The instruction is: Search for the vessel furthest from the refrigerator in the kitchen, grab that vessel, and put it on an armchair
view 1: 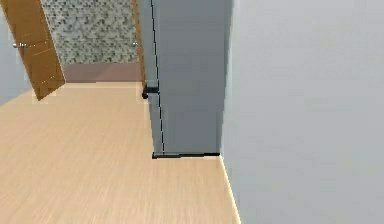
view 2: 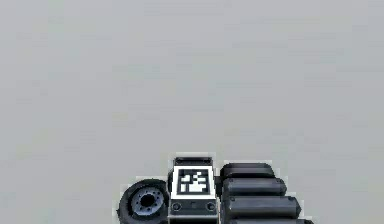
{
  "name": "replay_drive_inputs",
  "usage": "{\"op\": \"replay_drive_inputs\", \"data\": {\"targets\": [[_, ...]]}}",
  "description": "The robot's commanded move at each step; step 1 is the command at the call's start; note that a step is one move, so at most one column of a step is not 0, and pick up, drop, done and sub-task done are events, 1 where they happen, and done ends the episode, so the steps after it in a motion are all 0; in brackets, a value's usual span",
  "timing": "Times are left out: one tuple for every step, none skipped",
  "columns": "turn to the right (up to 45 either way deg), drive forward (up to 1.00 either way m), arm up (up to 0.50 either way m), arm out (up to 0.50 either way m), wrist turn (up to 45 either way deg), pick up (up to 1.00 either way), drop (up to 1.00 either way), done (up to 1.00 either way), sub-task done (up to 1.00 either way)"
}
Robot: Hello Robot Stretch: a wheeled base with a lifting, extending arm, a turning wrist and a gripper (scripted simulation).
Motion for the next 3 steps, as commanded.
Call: {"op": "replay_drive_inputs", "data": {"targets": [[-33.0, 0.00, 0.00, 0.00, 0.0, 0.00, 0.00, 0.00, 0.00], [0.0, 0.05, 0.00, 0.00, 0.0, 0.00, 0.00, 0.00, 0.00], [-3.0, 0.00, 0.00, 0.00, 0.0, 0.00, 0.00, 0.00, 0.00]]}}
